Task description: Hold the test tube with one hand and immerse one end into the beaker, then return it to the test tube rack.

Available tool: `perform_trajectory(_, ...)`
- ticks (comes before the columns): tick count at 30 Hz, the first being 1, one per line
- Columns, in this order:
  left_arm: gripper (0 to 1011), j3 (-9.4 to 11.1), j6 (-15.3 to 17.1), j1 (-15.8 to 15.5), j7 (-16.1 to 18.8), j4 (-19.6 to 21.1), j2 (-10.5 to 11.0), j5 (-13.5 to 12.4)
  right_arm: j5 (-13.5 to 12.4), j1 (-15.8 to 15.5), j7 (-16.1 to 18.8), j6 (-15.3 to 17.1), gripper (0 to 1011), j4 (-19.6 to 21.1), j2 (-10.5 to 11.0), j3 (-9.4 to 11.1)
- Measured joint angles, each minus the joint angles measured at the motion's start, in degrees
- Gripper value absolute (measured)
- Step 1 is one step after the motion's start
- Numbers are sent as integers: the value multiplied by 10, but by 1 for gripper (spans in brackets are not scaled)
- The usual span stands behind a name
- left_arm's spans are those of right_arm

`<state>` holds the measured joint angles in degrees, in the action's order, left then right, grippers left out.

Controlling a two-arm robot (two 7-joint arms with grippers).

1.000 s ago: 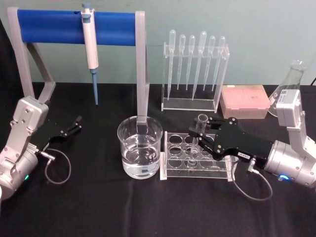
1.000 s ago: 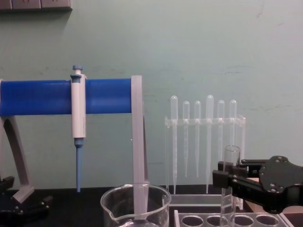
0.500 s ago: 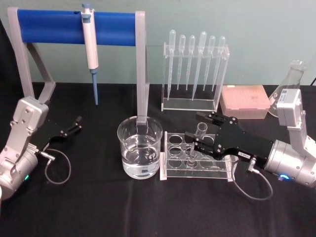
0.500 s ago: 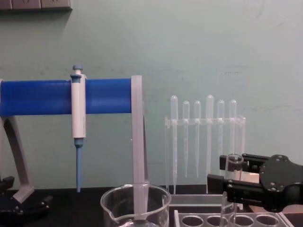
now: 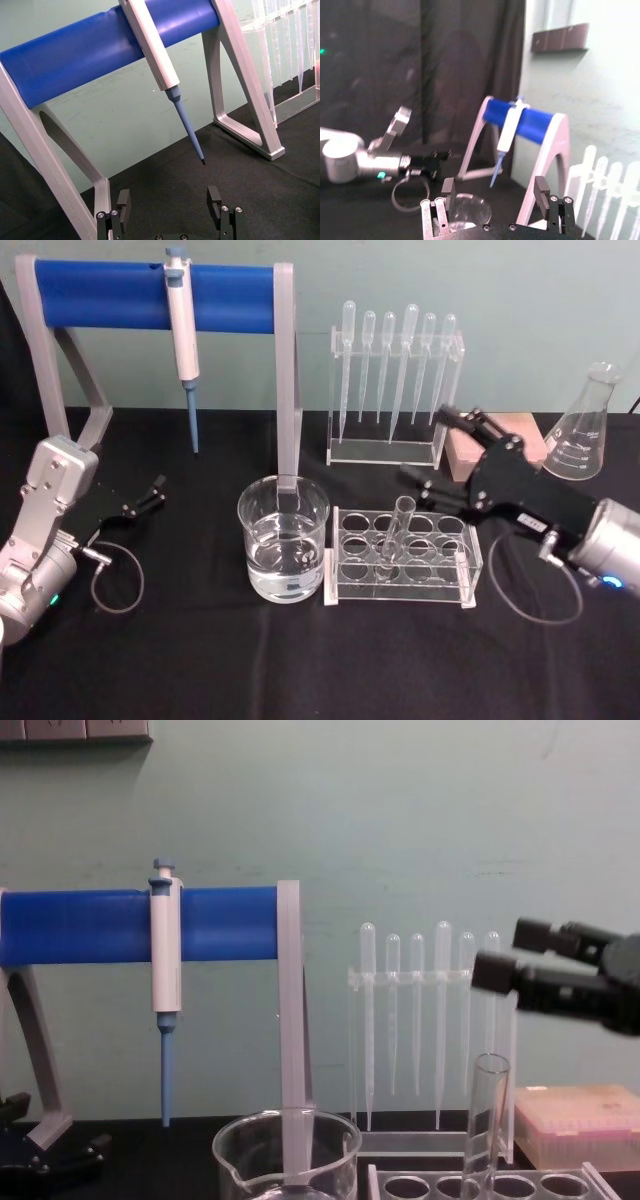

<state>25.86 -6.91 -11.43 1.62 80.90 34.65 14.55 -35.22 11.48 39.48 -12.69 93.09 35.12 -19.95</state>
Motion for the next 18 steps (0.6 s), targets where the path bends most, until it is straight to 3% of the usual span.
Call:
perform_trajectory(7, 1000, 0, 0, 0, 0, 0, 0, 0, 6, -29, -79, 8, 1003, 20, -18, 34)
perform_trajectory(11, 1000, 0, 0, 0, 0, 0, 0, 0, 41, -47, -171, 24, 1002, 10, -49, 53)
perform_trajectory(13, 1000, 0, 0, 0, 0, 0, 0, 0, 54, -52, -197, 26, 1002, 3, -59, 57)
perform_trajectory(18, 1000, 0, 0, 0, 0, 0, 0, 0, 116, -64, -287, 16, 1002, -29, -97, 65)
